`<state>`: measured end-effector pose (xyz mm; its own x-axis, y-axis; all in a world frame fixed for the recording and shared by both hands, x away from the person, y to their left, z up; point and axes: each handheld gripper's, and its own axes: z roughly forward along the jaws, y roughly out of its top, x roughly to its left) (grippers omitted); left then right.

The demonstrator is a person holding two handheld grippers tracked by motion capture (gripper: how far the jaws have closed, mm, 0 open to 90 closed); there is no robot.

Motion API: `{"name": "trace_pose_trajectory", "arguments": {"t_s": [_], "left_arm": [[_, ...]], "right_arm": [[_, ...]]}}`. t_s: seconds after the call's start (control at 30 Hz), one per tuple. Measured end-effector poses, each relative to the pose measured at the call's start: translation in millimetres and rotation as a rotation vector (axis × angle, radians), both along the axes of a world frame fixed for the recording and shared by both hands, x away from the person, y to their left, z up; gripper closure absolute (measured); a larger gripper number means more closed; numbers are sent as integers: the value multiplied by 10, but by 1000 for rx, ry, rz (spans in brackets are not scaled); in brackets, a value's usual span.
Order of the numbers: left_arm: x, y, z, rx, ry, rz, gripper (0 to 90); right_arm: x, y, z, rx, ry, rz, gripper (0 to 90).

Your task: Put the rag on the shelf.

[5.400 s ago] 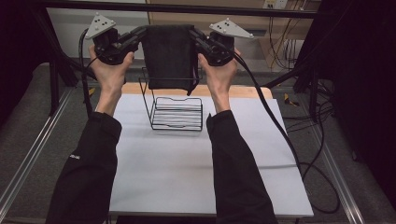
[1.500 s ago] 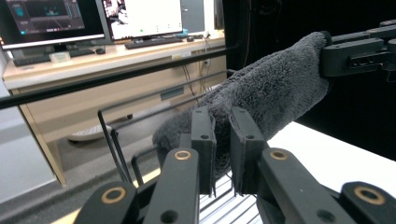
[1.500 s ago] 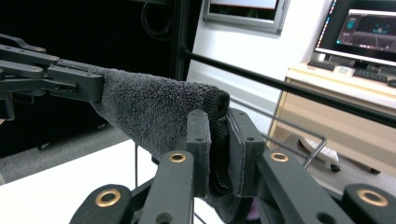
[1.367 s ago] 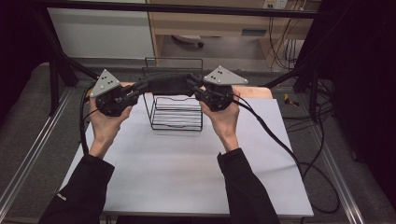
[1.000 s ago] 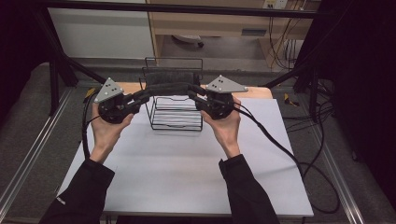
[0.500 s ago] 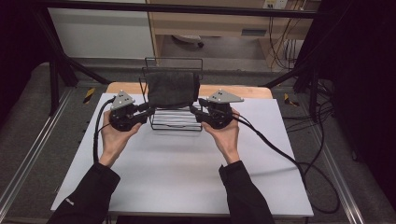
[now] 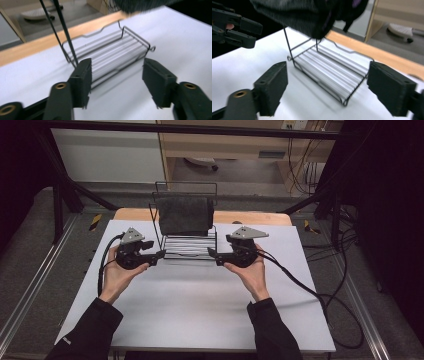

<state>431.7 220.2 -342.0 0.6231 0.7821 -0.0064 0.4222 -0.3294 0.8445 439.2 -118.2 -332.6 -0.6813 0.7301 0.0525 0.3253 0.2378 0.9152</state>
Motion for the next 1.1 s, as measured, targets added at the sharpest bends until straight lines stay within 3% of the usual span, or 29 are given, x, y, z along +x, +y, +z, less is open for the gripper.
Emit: {"name": "trace_pose_trajectory", "arguments": {"t_s": [0.23, 0.5, 0.7, 0.9, 1.1], "left_arm": [[-127, 130, -155, 19, 46, -12, 288], [-300, 272, -304, 4, 54, -20, 175], [-440, 365, -446, -5, 61, -25, 95], [-549, 451, -618, -19, 58, -32, 82], [-590, 520, -782, -4, 74, -19, 82]], "right_arm": [[-154, -311, -127, 4, 45, -9, 75], [-351, -647, -267, -6, 88, -31, 16], [-495, -898, -459, 2, 113, -46, 8], [-618, -1135, -711, -1, 145, -57, 7], [-716, -1302, -922, -7, 164, -44, 7]]}}
